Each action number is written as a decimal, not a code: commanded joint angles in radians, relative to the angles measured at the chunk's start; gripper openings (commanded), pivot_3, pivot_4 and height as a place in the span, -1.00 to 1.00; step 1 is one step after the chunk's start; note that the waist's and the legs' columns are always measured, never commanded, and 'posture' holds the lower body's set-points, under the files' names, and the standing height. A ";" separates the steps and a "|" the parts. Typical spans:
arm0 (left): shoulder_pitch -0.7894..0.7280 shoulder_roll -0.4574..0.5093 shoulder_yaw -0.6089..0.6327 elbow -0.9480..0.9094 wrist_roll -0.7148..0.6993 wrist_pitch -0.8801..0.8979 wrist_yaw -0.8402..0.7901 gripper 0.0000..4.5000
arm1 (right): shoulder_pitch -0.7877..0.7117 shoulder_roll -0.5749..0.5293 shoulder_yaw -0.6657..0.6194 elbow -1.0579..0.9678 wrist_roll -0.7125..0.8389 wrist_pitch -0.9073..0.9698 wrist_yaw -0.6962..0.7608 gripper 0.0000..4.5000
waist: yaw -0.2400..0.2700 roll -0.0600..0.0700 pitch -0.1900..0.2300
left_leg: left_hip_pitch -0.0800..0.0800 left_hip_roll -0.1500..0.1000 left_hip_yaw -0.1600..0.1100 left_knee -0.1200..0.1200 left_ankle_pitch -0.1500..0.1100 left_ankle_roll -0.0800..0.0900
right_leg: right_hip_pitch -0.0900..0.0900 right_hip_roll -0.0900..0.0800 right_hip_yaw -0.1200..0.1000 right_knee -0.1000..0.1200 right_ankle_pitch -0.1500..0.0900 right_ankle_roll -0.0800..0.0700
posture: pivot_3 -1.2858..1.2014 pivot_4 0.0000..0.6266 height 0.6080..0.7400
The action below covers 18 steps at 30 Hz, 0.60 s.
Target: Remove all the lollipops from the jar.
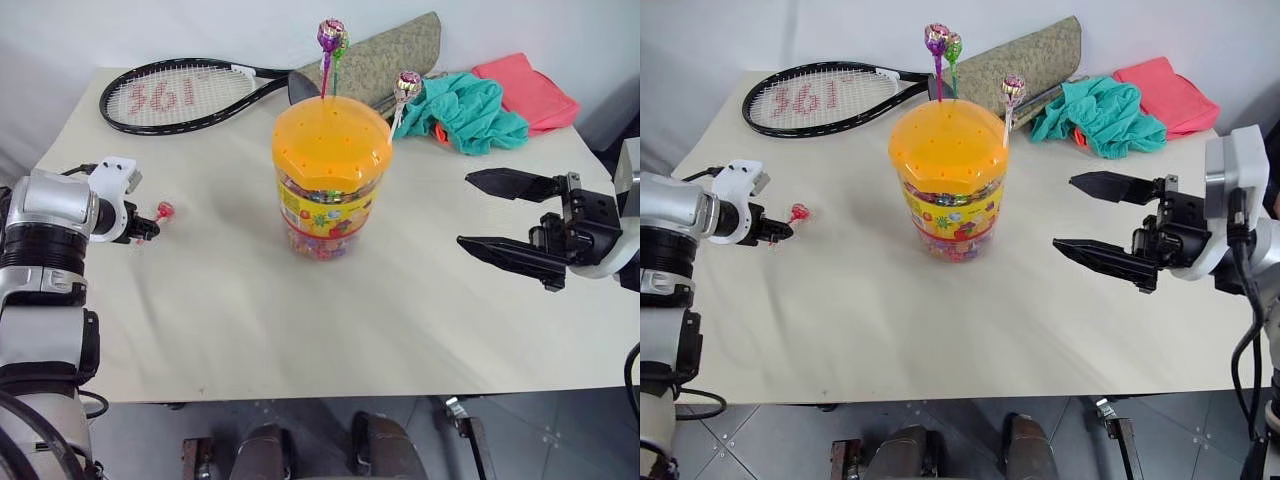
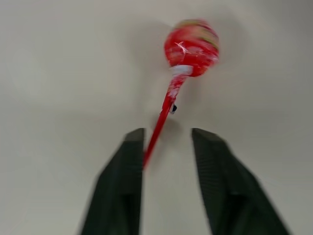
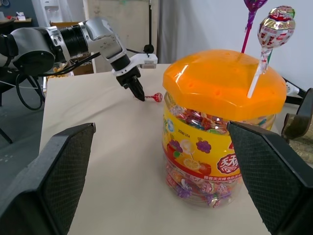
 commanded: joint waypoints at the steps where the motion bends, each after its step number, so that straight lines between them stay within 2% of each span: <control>1: -0.041 0.040 -0.033 -0.109 -0.007 0.053 -0.050 0.30 | -0.016 0.000 -0.015 -0.006 0.004 -0.020 0.012 1.00 | 0.001 0.000 0.000 | 0.000 0.000 0.000 0.000 0.000 0.000 | 0.000 0.000 0.000 0.000 0.000 0.000 | 0.03 -0.52 1.00; 6: -0.170 0.048 -0.076 -0.197 -0.029 0.047 -0.139 0.98 | -0.013 -0.009 -0.029 -0.007 0.000 -0.018 0.012 1.00 | 0.006 -0.001 0.000 | 0.000 0.000 0.000 0.001 0.000 0.000 | 0.000 0.000 0.000 0.000 0.000 0.000 | 0.03 -0.52 1.00; 12: -0.278 -0.030 -0.014 -0.110 -0.077 -0.211 -0.193 0.98 | 0.013 -0.010 -0.058 -0.029 0.003 -0.017 -0.005 1.00 | 0.003 -0.001 0.000 | 0.000 0.000 0.000 0.001 0.000 0.000 | 0.000 0.000 0.000 0.000 0.000 0.000 | 0.03 -0.52 1.00; 16: -0.259 -0.132 0.137 -0.064 -0.207 -0.598 -0.277 0.98 | 0.041 -0.007 -0.090 -0.058 0.016 -0.013 -0.036 1.00 | 0.003 -0.001 0.000 | 0.000 0.000 0.000 0.001 0.000 0.000 | -0.001 -0.001 0.000 0.001 0.000 0.000 | 0.03 -0.52 1.00; 18: -0.248 -0.166 0.185 -0.033 -0.242 -0.726 -0.306 0.98 | 0.051 -0.007 -0.096 -0.067 0.017 -0.014 -0.039 1.00 | 0.003 -0.001 0.000 | -0.001 0.000 0.000 0.002 0.000 0.000 | -0.001 -0.001 0.000 0.001 0.000 0.000 | 0.03 -0.52 1.00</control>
